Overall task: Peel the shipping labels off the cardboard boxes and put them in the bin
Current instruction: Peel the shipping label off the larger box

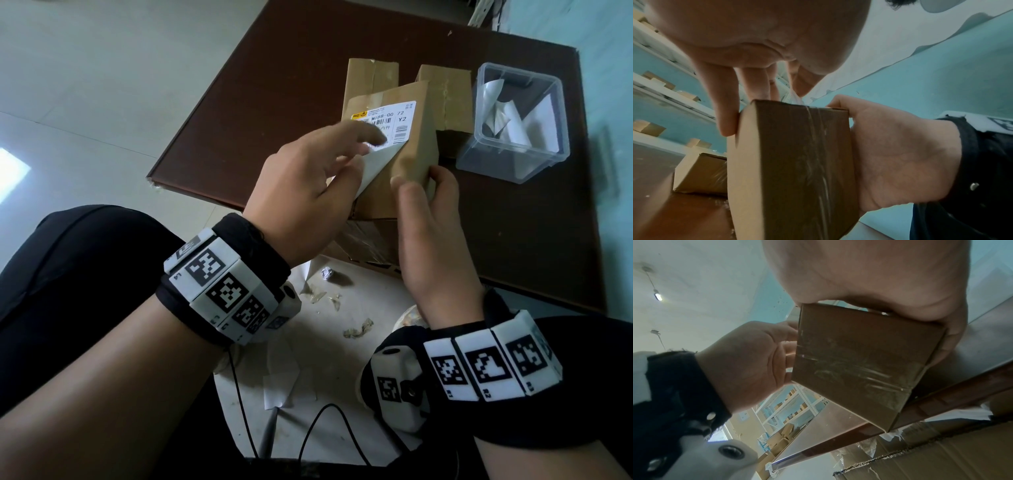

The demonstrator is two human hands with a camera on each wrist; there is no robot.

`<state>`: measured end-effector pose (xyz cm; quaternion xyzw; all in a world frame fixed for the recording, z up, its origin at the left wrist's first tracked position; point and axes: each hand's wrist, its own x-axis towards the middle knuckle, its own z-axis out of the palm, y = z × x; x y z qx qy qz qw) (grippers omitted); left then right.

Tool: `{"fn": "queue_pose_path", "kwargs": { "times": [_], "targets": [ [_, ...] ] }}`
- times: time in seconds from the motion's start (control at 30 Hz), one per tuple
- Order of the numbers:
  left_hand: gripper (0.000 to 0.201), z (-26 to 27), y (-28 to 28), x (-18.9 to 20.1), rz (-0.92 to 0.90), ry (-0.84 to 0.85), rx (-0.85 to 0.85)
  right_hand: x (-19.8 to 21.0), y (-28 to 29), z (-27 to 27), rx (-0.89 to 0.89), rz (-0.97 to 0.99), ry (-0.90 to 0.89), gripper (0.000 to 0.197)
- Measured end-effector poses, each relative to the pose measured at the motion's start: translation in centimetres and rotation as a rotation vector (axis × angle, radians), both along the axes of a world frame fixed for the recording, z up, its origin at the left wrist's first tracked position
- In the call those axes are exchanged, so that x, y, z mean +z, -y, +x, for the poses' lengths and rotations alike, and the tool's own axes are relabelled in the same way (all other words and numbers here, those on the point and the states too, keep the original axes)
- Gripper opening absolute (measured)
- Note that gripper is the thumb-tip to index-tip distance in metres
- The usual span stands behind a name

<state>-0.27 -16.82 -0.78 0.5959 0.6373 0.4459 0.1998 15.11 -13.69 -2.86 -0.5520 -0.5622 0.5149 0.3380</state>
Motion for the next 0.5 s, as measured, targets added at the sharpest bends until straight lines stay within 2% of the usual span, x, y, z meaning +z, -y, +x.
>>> {"fn": "queue_pose_path", "kwargs": {
  "times": [0.13,0.3,0.4,0.5],
  "targets": [
    [0.029,-0.3,0.0,-0.2,0.013,-0.105,-0.031,-0.2,0.0,-0.1,-0.052,-0.015,-0.034,0.095],
    [0.025,-0.1,0.1,-0.3,0.054,-0.070,-0.117,-0.7,-1.1,0.0,-0.205,-0.124,-0.130,0.112],
    [0.023,0.3,0.1,-0.5,0.061,-0.037,-0.150,-0.9,-1.4,0.1,-0.250,-0.123,-0.122,0.113],
    [0.022,0.5,0.2,-0.7,0.034,0.017,-0.162,-0.6,-1.2,0.3,-0.263,-0.056,-0.040,0.107]
  ]
}}
